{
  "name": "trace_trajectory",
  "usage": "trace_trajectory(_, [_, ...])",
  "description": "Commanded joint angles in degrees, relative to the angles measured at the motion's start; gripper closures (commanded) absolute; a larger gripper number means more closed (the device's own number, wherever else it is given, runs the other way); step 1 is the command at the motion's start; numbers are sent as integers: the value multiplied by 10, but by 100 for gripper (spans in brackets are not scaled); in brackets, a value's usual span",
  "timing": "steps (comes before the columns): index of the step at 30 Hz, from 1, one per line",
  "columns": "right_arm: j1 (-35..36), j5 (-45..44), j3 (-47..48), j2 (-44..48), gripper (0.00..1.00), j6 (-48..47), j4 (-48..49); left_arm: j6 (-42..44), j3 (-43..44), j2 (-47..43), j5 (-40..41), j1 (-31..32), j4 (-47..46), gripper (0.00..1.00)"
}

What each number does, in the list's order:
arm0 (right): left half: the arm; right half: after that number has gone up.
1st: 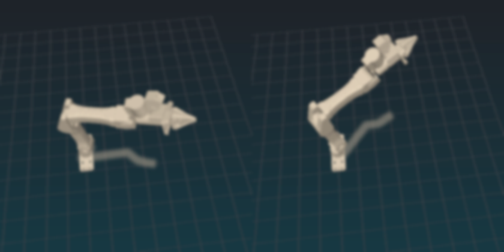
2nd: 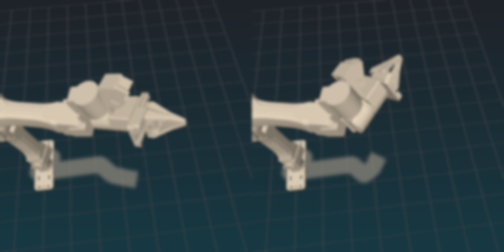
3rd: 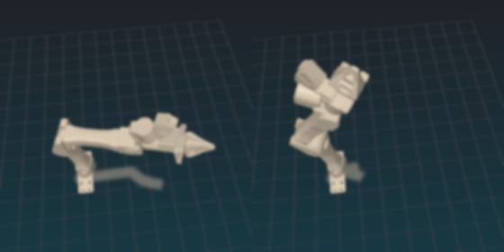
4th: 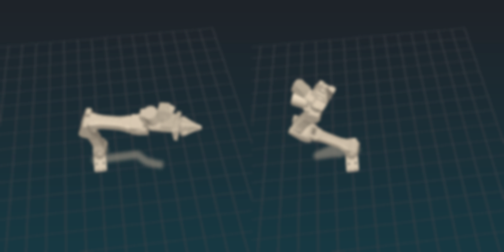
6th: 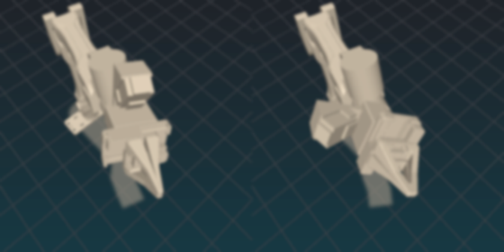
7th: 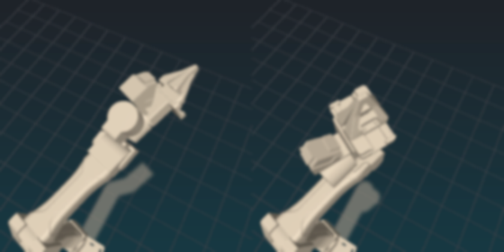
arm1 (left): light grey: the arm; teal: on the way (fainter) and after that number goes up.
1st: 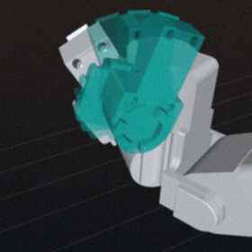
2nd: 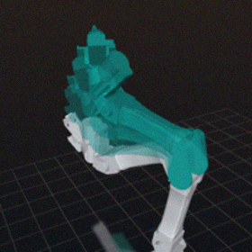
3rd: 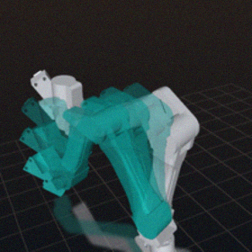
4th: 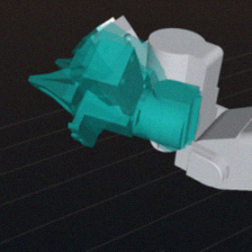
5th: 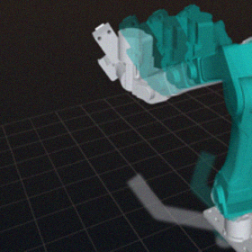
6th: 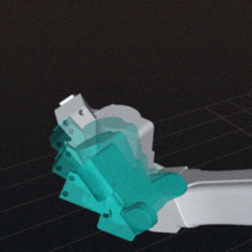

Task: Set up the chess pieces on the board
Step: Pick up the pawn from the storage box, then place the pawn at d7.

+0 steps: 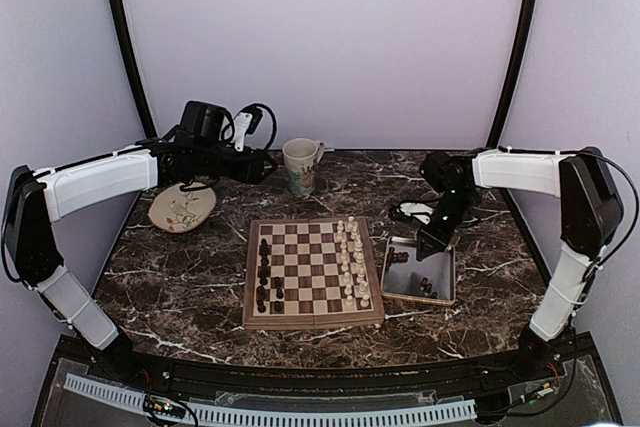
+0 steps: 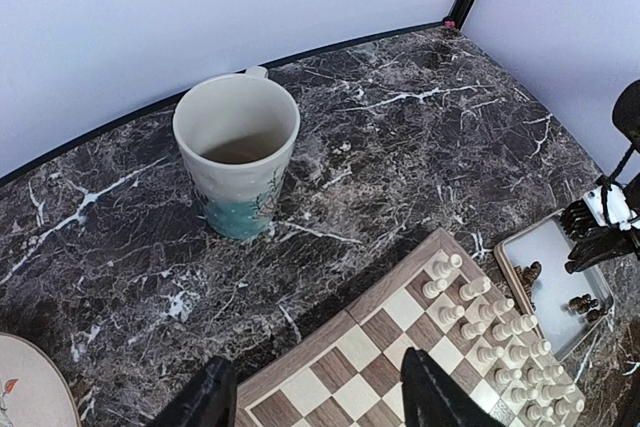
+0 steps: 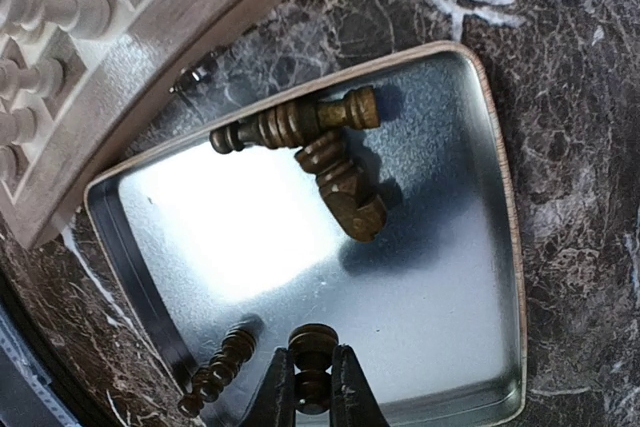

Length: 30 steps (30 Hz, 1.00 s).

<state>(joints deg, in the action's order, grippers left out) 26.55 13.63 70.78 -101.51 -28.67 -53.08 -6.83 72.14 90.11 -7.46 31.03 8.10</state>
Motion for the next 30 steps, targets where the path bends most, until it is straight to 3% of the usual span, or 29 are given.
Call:
trace_trajectory(1, [-13,75,32,-8,100,-14,-38,-6,18,-5,-12,0,9,40])
trace_trajectory(11, [22,66,145,-15,99,-5,-45,1,14,-17,8,0,6,40])
trace_trajectory(30, [245,-65,389,-187,98,-18,-61,3,-7,-76,115,-1,-7,37])
